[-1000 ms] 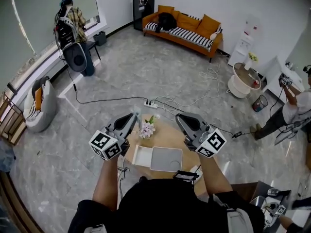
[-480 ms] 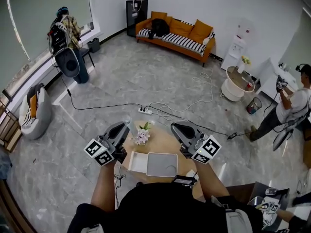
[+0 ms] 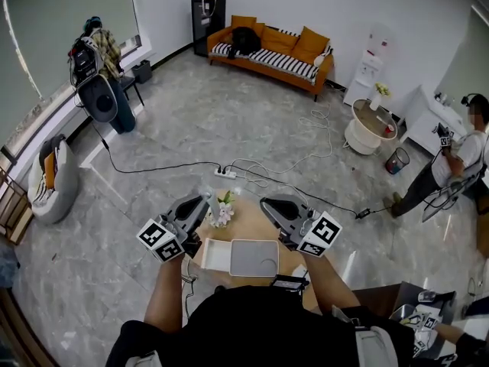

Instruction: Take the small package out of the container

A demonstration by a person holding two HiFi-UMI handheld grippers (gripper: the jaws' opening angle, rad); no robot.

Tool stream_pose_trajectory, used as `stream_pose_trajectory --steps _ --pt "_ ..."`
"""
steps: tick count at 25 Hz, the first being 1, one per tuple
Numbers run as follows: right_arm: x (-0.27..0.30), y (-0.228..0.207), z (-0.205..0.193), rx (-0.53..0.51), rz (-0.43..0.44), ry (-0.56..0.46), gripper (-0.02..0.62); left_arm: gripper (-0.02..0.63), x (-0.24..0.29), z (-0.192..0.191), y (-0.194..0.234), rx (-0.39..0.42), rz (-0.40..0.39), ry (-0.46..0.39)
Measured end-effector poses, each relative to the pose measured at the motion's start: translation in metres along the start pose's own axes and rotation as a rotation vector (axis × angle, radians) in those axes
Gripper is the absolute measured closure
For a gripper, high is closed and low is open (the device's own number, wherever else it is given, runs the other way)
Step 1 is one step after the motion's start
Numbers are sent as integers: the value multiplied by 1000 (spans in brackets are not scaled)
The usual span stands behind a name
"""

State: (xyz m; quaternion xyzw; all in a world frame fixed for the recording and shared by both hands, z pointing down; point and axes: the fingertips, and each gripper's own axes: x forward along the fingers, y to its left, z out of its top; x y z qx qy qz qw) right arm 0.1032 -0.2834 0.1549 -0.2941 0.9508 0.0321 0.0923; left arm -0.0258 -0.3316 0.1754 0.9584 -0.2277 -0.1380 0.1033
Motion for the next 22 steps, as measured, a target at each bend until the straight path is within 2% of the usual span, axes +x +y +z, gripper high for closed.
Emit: stream_pose_trajectory --steps 12,22 --pt "-1 2 -5 28 11 3 584 589 5 -10 2 -47 -56 21" --pt "-8 -8 -8 41 8 -4 584 589 22 -22 -7 -64 -140 63"
